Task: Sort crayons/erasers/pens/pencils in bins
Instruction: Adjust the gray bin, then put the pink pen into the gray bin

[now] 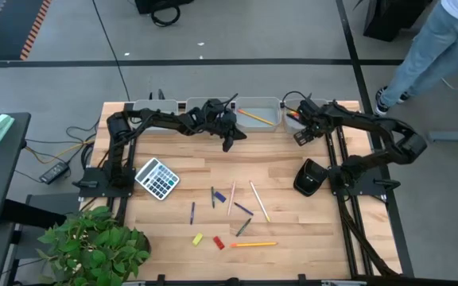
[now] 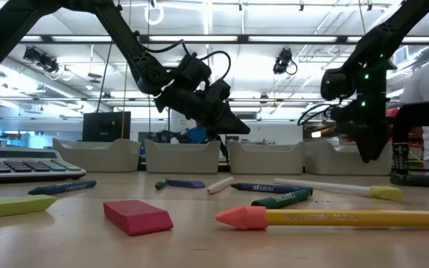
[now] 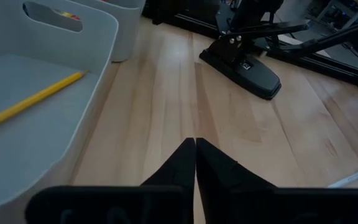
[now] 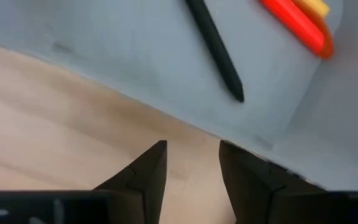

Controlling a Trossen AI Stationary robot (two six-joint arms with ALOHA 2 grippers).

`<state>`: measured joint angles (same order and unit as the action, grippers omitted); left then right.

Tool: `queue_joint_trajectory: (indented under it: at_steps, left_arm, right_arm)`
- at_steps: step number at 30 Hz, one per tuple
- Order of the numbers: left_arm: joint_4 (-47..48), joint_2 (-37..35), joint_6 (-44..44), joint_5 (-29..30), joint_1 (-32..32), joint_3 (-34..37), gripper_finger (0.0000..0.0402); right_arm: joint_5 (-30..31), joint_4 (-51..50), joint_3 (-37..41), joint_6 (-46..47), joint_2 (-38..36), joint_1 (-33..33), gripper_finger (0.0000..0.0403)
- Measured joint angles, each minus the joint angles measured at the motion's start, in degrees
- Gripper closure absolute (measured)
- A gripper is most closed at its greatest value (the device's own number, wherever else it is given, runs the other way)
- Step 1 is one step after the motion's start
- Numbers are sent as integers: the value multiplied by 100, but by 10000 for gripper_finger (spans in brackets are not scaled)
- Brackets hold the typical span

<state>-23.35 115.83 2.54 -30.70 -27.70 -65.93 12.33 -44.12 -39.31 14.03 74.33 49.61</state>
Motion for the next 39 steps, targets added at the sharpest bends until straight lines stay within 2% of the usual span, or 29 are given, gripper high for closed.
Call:
queue_joint_trajectory:
  at_steps: [6,10,16,20,24,27,31,36,39]
  left_arm:
    - [3,-1,121,-23,-2,0,385]
    - [19,-1,137,-255,-2,0,388]
    - [122,-11,136,-361,-2,0,380]
    - [739,-161,-80,-365,-4,-2,387]
    - [2039,-398,-802,-367,-2,-1,392]
    - [2802,-587,-1098,-366,1,0,386]
    - [3096,-829,-1114,-315,78,0,379]
    - [3165,-1051,-1287,-252,383,-2,392]
    - [3466,-1110,-1383,-246,603,-4,395]
  right_arm:
    - [-41,-115,0,485,-743,-516,247]
    - [-134,-288,-2,719,-1176,-887,247]
    - [-733,-282,-2,852,-1469,-1627,247]
    - [-1105,-286,-2,837,-1445,-2337,247]
    - [-1311,-192,-2,1188,-1445,-3045,247]
    - [-1306,137,-2,1485,-1445,-3517,247]
    - [-1286,791,-2,1751,-1424,-4132,247]
    - [-790,1345,-4,1853,-1284,-4915,247]
    - [-319,1290,-7,1744,-1180,-5270,247]
